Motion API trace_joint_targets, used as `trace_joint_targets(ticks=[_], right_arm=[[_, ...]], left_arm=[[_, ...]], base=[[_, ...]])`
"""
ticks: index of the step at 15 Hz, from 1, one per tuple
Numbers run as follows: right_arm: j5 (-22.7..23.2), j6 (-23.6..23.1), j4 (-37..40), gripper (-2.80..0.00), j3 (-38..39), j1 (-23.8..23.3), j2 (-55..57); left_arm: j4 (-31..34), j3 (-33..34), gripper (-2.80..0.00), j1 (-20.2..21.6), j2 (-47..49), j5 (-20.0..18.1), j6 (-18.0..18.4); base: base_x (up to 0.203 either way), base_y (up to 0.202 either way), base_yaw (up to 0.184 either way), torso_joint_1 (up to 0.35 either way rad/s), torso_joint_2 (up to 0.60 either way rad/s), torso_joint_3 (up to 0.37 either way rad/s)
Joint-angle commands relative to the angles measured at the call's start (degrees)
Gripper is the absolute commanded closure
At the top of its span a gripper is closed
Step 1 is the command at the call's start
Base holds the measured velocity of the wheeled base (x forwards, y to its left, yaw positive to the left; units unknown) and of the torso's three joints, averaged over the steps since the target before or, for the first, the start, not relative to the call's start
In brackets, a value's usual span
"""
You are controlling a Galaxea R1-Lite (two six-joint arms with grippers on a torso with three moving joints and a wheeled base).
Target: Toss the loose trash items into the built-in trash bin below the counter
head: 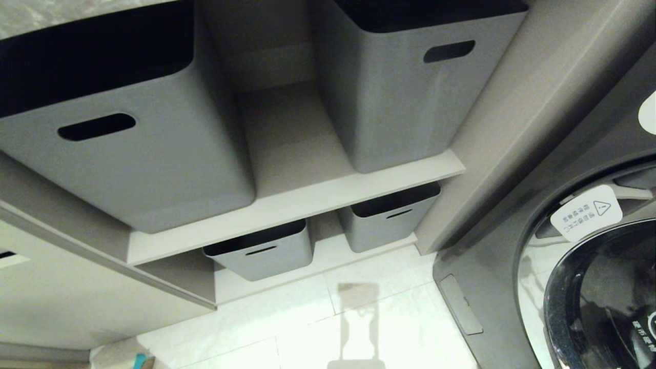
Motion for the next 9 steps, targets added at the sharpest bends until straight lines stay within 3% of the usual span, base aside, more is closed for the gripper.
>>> trace_joint_targets(ticks=[1,9], right_arm=[[0.0,0.0,0.0,0.0,0.0,0.0,-0.1],[0.0,0.0,0.0,0.0,0.0,0.0,-0.1]], left_arm=[[0.9,0.5,-2.8,0.0,0.1,-0.2,0.3],[1.6,-0.3,-2.8,0.0,0.1,-0.2,0.3]], base=[[0.0,0.0,0.0,0.0,0.0,0.0],[0.0,0.0,0.0,0.0,0.0,0.0]])
